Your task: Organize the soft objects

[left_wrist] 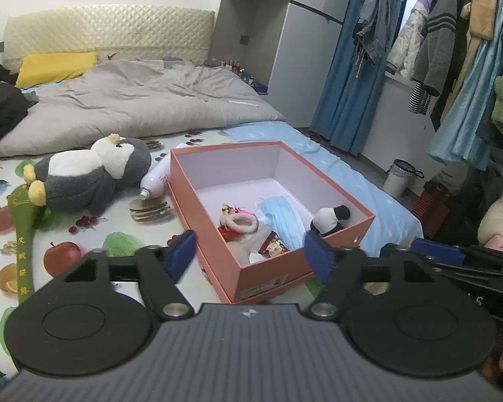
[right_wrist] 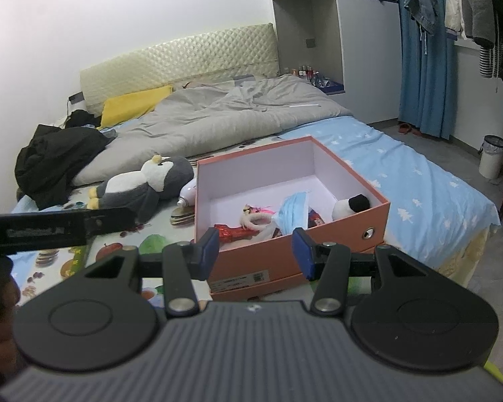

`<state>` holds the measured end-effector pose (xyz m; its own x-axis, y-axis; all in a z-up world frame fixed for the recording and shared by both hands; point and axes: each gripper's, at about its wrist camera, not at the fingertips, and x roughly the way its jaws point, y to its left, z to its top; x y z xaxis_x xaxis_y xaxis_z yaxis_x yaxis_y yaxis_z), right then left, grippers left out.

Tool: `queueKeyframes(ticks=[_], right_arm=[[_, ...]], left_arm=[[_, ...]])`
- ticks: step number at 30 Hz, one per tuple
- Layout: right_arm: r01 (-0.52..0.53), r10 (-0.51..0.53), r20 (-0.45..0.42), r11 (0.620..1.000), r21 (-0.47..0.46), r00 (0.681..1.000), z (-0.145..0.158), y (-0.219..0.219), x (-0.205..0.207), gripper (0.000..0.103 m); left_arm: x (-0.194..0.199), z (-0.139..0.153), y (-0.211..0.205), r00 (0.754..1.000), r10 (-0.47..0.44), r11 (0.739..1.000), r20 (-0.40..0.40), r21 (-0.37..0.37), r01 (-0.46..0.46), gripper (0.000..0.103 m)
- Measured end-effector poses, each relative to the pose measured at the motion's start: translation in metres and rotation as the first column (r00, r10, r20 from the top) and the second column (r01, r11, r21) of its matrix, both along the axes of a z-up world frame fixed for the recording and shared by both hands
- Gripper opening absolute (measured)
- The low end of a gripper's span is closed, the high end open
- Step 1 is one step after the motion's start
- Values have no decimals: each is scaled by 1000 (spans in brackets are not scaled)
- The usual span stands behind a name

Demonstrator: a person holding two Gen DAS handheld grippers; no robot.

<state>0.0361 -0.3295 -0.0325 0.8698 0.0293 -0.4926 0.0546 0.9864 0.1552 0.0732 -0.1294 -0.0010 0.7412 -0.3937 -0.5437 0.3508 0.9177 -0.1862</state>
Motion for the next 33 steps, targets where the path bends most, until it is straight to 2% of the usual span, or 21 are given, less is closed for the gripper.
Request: queueKeyframes(ticks=[1, 3, 9, 21, 33], right_arm=[[5, -5, 2, 1000, 4, 1000, 1, -2, 1, 83], [11, -11, 15, 1000, 13, 1000, 1, -8, 0, 103], [27, -27, 4, 999, 16, 1000, -3, -10, 3, 103], [21, -21, -4, 1000, -8, 1000, -5, -5, 3, 103], [7, -7, -4, 1000, -16, 1000, -2, -2, 4, 103]], left_arm=[[0, 0, 2, 1000, 5, 1000, 3, -2, -5, 92], [0, 1, 5, 1000, 20, 1000, 4, -6, -20, 98], [4, -1, 6, 999, 54, 998, -9, 23, -53, 101], [3, -4, 6, 999, 35, 997, -11, 73, -34, 103], [2, -7, 11, 998, 55, 996, -15, 71, -54, 103]])
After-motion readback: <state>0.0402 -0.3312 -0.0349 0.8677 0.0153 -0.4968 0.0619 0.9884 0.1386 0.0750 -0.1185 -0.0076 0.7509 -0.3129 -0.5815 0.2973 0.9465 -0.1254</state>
